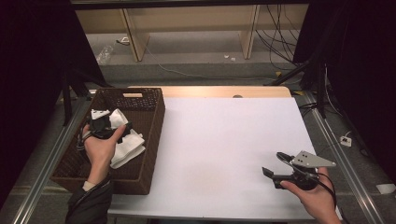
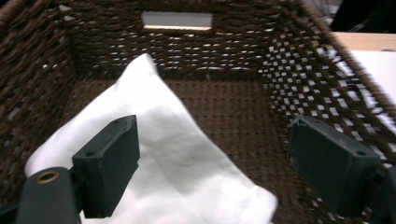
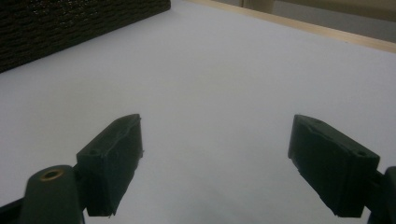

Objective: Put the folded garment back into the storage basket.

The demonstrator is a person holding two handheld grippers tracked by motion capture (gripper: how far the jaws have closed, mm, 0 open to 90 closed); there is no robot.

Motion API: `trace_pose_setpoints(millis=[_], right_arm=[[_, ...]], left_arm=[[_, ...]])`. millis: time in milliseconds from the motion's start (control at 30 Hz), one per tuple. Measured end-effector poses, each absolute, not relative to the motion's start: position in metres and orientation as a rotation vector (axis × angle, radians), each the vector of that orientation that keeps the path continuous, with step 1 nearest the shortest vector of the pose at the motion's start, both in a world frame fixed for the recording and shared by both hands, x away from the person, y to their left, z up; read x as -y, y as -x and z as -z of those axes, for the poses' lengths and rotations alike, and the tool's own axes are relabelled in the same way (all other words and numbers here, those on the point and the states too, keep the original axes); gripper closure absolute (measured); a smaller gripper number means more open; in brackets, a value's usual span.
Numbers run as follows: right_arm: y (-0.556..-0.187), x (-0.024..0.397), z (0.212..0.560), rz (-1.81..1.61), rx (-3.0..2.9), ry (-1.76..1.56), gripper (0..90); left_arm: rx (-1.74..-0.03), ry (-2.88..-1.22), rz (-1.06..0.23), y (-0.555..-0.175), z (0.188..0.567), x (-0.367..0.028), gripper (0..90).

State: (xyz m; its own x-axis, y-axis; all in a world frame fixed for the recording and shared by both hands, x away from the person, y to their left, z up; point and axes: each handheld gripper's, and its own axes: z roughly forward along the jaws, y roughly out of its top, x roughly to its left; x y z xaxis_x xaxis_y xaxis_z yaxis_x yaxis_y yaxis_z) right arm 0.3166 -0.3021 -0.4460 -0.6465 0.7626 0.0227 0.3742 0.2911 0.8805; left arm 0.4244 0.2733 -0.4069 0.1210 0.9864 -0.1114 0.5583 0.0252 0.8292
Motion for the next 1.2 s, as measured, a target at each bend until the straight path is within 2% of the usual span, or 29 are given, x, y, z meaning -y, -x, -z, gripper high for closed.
trace_pose_setpoints(millis=[333,867,1200], right_arm=[[-0.317,0.302,0.446,-1.317,-2.154,-1.019,18.3],[-0.317,0.302,0.446,-1.307,-2.162,-1.021,18.2],[-0.317,0.303,0.446,-1.305,-2.165,-1.025,18.2]], left_arm=[[-1.426,-1.656,-0.709,-0.408,0.395,-0.267,16.5],[-1.284,-1.666,-0.631,-0.382,0.384,-0.243,16.3],[-1.228,-1.684,-0.629,-0.376,0.381,-0.230,16.5]])
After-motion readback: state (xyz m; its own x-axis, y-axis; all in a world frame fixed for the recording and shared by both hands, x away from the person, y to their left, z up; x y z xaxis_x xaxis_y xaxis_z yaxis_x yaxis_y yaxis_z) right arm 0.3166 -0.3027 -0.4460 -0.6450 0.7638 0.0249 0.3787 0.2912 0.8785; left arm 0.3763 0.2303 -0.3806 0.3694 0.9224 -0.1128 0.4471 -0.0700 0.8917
